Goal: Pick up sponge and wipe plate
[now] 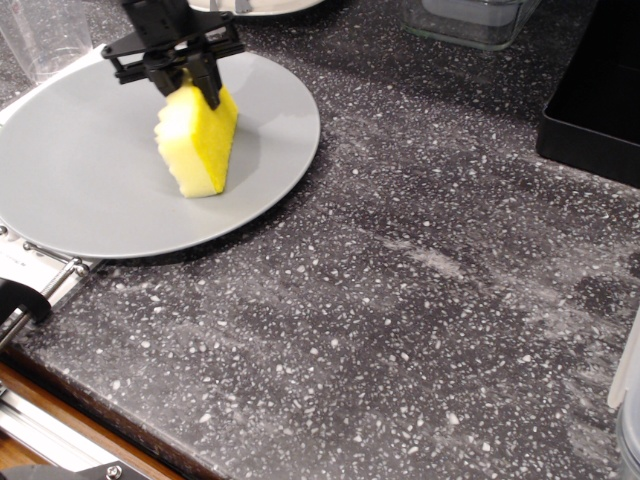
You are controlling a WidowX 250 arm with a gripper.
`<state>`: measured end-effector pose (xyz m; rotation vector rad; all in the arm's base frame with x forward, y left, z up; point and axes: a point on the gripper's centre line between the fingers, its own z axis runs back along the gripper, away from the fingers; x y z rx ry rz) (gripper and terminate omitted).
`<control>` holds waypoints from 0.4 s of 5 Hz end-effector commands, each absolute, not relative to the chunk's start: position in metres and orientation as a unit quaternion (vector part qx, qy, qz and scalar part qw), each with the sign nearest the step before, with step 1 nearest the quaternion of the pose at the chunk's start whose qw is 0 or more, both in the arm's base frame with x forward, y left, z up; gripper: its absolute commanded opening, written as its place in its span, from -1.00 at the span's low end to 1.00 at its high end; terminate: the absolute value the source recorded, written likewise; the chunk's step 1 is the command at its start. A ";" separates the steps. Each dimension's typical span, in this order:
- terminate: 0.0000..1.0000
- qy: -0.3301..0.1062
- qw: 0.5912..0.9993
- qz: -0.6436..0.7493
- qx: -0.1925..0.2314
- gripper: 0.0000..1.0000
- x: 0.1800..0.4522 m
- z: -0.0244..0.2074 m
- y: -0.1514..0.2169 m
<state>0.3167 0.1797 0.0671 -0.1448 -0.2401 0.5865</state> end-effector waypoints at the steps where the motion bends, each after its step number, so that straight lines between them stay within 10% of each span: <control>1: -1.00 -0.142 0.947 0.283 -0.050 -1.00 0.286 0.086 0.246; 2: -1.00 -0.153 0.951 0.264 -0.051 -1.00 0.266 0.088 0.265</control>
